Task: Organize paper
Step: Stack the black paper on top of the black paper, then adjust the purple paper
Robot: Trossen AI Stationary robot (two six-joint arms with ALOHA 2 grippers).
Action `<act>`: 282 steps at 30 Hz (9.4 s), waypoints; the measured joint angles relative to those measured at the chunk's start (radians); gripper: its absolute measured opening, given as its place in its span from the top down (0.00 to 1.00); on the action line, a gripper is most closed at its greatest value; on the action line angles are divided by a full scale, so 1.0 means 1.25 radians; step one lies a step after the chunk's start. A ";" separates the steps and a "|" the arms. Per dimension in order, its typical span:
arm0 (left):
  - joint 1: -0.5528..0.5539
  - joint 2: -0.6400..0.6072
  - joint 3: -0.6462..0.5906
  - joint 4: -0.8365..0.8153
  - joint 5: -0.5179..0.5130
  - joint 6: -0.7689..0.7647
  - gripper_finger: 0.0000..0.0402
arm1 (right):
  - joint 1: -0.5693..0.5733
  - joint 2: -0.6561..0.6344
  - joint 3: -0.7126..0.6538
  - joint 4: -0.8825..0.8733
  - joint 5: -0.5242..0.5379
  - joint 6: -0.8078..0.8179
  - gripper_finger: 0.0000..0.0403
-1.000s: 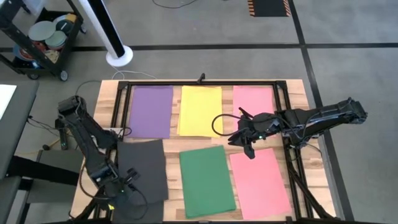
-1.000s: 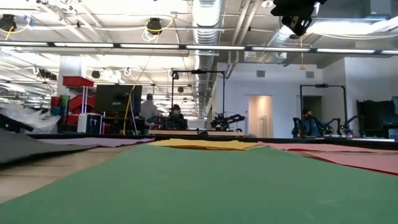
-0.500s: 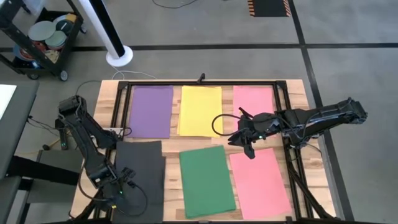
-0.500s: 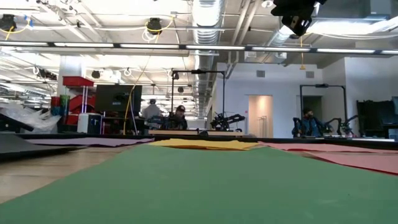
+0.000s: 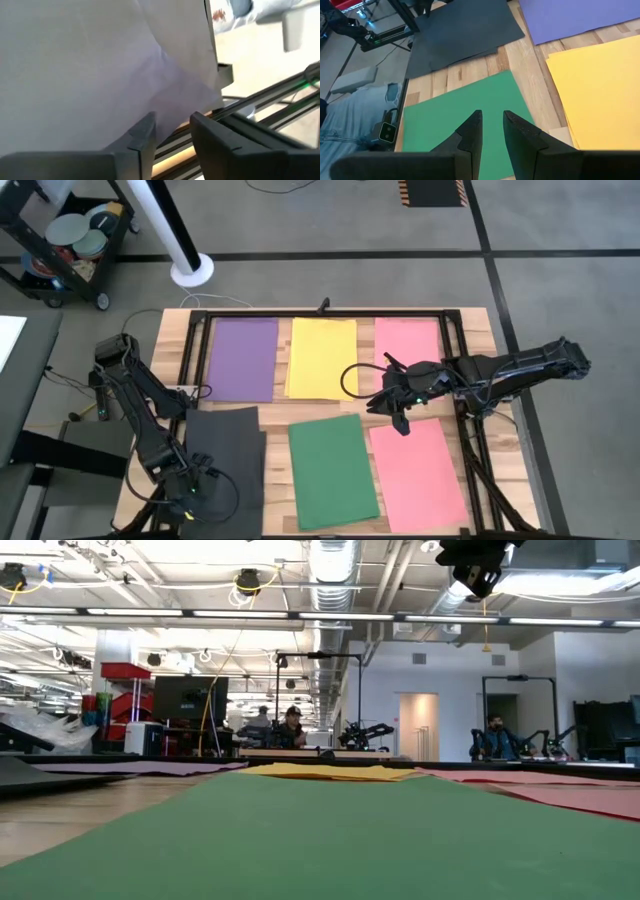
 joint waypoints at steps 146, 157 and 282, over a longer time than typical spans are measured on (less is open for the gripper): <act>0.814 -0.002 -0.299 0.231 -0.370 0.137 1.00 | 0.003 0.000 0.000 -0.013 -0.003 -0.056 0.81; 0.785 -0.002 -0.321 0.260 -0.366 0.103 1.00 | 0.003 0.000 0.000 -0.013 -0.003 -0.056 0.81; 0.744 0.128 -0.175 0.268 -0.435 0.493 1.00 | 0.006 0.000 0.000 -0.045 0.019 -0.071 0.81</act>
